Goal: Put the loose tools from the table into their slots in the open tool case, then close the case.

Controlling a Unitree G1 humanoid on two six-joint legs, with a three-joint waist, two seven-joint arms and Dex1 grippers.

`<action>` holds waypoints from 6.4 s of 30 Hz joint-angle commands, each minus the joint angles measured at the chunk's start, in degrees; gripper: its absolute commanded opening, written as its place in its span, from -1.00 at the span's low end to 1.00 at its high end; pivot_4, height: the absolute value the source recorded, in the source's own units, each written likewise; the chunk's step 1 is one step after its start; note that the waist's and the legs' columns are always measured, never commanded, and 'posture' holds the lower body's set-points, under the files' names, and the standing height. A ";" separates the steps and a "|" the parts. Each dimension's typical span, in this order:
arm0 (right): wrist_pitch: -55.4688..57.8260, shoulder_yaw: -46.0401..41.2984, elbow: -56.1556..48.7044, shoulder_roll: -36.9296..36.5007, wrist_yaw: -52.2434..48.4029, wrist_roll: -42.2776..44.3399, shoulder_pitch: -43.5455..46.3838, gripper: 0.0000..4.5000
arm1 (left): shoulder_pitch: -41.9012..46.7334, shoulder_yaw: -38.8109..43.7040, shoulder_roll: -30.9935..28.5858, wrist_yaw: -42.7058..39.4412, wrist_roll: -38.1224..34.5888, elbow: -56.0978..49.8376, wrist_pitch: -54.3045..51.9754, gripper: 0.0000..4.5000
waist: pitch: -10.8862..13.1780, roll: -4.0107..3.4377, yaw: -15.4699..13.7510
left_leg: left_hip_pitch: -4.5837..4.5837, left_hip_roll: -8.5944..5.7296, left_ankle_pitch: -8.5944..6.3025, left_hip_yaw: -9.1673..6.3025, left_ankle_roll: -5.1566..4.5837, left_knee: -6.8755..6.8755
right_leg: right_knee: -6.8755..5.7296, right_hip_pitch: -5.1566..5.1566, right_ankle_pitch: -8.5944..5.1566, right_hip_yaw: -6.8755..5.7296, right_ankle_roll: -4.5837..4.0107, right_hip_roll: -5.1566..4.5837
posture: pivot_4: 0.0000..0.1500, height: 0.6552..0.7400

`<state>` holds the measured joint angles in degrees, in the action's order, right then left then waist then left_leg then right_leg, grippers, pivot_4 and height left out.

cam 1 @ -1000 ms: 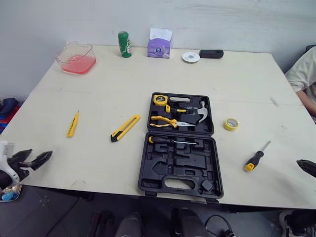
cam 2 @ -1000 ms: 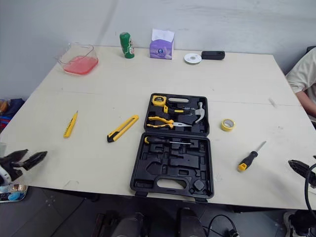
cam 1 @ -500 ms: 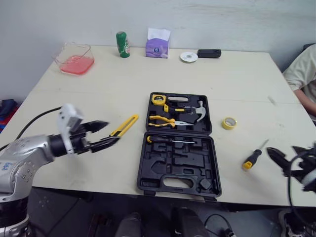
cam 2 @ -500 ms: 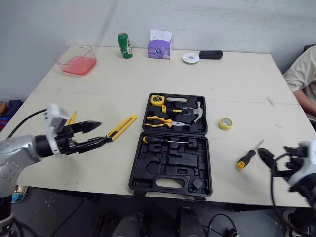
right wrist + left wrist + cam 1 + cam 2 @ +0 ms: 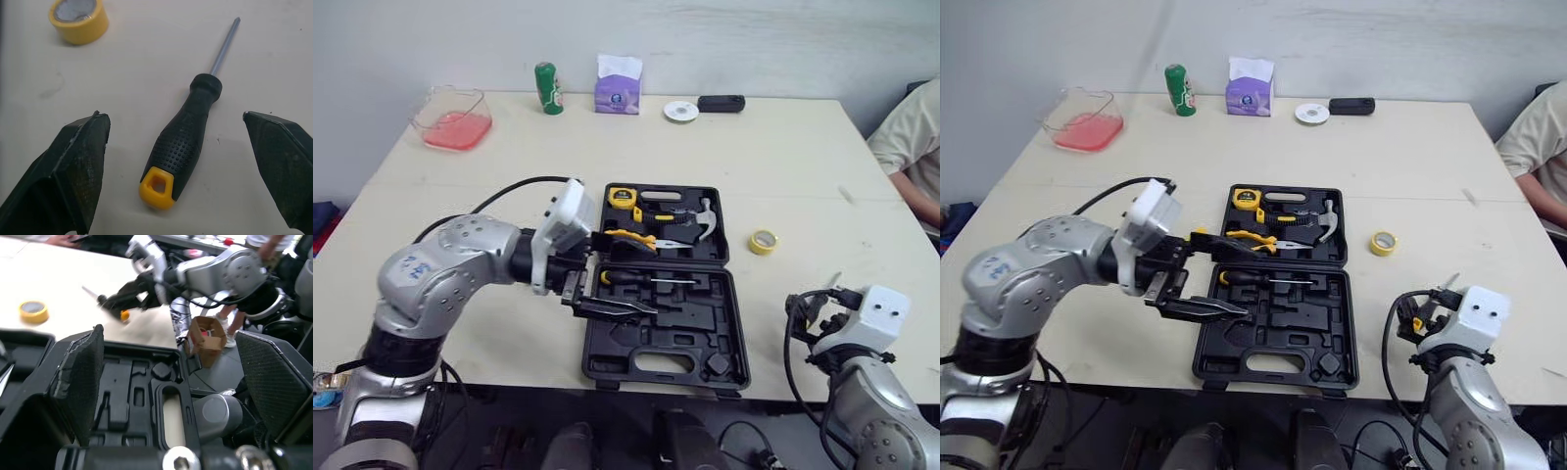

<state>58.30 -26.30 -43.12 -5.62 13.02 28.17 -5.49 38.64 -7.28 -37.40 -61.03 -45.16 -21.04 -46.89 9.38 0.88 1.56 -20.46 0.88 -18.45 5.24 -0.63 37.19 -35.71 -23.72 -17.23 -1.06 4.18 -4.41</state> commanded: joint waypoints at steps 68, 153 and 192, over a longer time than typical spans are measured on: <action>-14.66 39.45 26.68 -51.40 -76.92 -5.80 35.70 -0.51 | -6.22 -0.14 -7.15 -9.57 20.25 9.87 18.68 1.00 | 0.96 0.40 -1.44 | -1.83 0.03 -0.39 -0.10 -0.73 1.81 | -0.37 -1.10 0.22 -0.20 0.50 -0.17 | 1.00 1.00; -30.93 34.31 36.33 -36.04 -77.74 -8.82 28.77 -0.98 | -3.08 -2.05 -0.51 -6.05 21.46 10.75 18.39 1.00 | 0.62 0.76 -1.44 | -1.43 0.01 -0.44 -0.05 -0.73 1.92 | -0.77 -0.72 0.23 -0.16 0.53 -0.13 | 1.00 1.00; -28.00 -11.95 45.21 -53.21 -74.37 -3.10 3.14 0.99 | -42.15 44.87 -11.33 11.26 16.69 20.02 10.03 1.00 | 0.19 0.17 -1.07 | -0.37 0.19 -0.90 -0.08 -0.88 1.06 | 0.06 0.05 0.09 -0.19 0.27 -0.20 | 1.00 1.00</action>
<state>32.47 -35.38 0.95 -57.58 -60.56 25.59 -1.77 -3.14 34.33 -47.42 -49.36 -28.98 -2.75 -39.09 9.57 1.05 0.49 -20.67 1.05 -19.35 5.17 -1.53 38.14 -35.64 -23.57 -17.18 -1.24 4.37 -4.65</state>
